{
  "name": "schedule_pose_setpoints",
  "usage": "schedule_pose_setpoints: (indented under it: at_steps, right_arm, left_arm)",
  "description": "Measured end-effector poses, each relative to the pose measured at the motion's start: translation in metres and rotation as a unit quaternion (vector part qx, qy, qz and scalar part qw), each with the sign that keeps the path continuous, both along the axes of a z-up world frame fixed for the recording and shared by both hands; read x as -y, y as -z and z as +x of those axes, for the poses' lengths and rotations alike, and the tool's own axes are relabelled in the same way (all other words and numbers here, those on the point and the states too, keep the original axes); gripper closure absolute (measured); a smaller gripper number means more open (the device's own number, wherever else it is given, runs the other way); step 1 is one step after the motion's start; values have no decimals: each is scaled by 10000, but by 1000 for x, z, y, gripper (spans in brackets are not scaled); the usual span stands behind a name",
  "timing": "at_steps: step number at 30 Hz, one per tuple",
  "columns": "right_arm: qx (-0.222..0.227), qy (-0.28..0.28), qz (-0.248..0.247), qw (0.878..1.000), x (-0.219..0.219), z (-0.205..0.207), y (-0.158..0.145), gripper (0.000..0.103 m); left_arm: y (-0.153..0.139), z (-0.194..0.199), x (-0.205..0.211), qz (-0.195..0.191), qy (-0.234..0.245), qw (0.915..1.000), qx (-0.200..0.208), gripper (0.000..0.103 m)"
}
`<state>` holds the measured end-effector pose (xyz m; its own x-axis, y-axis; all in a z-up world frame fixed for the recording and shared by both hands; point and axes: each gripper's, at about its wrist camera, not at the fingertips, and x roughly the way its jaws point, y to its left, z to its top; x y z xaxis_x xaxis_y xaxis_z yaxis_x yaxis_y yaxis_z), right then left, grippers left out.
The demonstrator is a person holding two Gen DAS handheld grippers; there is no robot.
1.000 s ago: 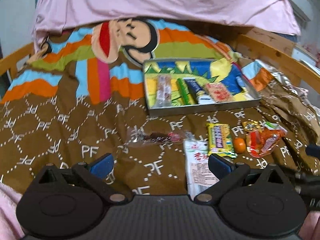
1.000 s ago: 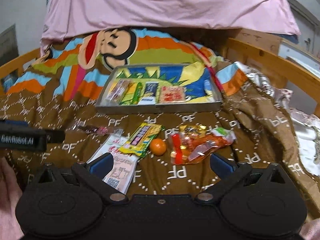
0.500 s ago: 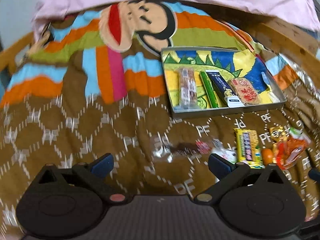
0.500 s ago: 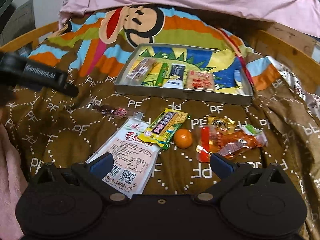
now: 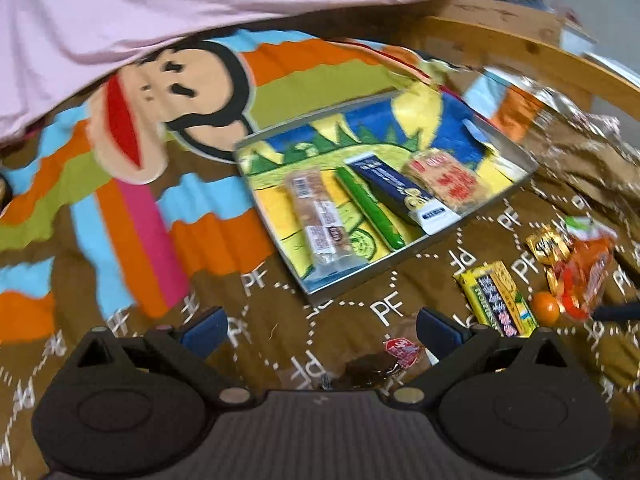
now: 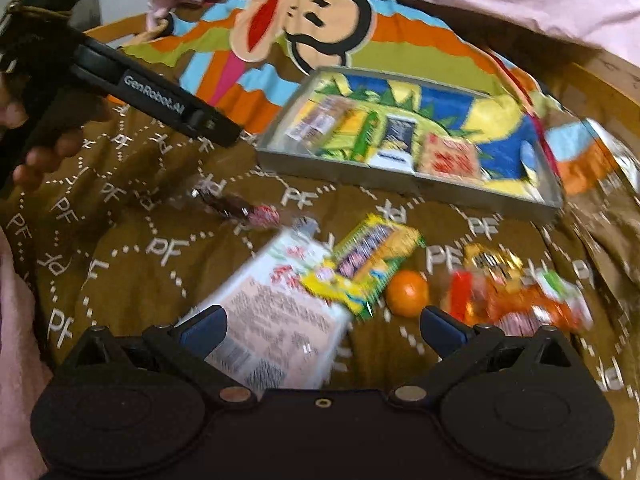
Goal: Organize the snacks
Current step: 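Move the left tool to the brown dried-meat packet while the right tool approaches the yellow Sushizi biscuit pack, then close the left tool on the dried-meat packet while the right tool grasps the yellow biscuit pack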
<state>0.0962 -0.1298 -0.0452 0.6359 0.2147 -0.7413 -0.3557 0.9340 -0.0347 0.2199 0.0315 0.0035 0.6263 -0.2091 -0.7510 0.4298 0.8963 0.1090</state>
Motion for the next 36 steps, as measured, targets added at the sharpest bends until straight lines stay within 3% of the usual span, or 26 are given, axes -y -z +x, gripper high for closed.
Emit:
schedule_pose_setpoints:
  at_steps: [6, 10, 15, 21, 28, 36]
  right_arm:
    - [357, -248, -367, 9984, -10, 26, 11, 1]
    - [188, -232, -260, 9992, -7, 38, 21, 1]
    - [140, -350, -282, 9989, -7, 47, 31, 3]
    - [63, -98, -388, 9992, -4, 54, 33, 9]
    - [-108, 254, -147, 9995, 6, 64, 34, 11]
    - [-227, 443, 302, 9983, 11, 71, 35, 15]
  left_arm:
    - [16, 11, -6, 282, 191, 9994, -67, 0]
    - [24, 9, -2, 460, 615, 9970, -76, 0]
    - [38, 6, 12, 515, 1367, 9889, -287, 0]
    - [53, 3, 19, 519, 1980, 9774, -531, 0]
    - [68, 9, 24, 691, 2123, 9717, -773, 0]
    - [77, 20, 20, 504, 1791, 9752, -1198, 3]
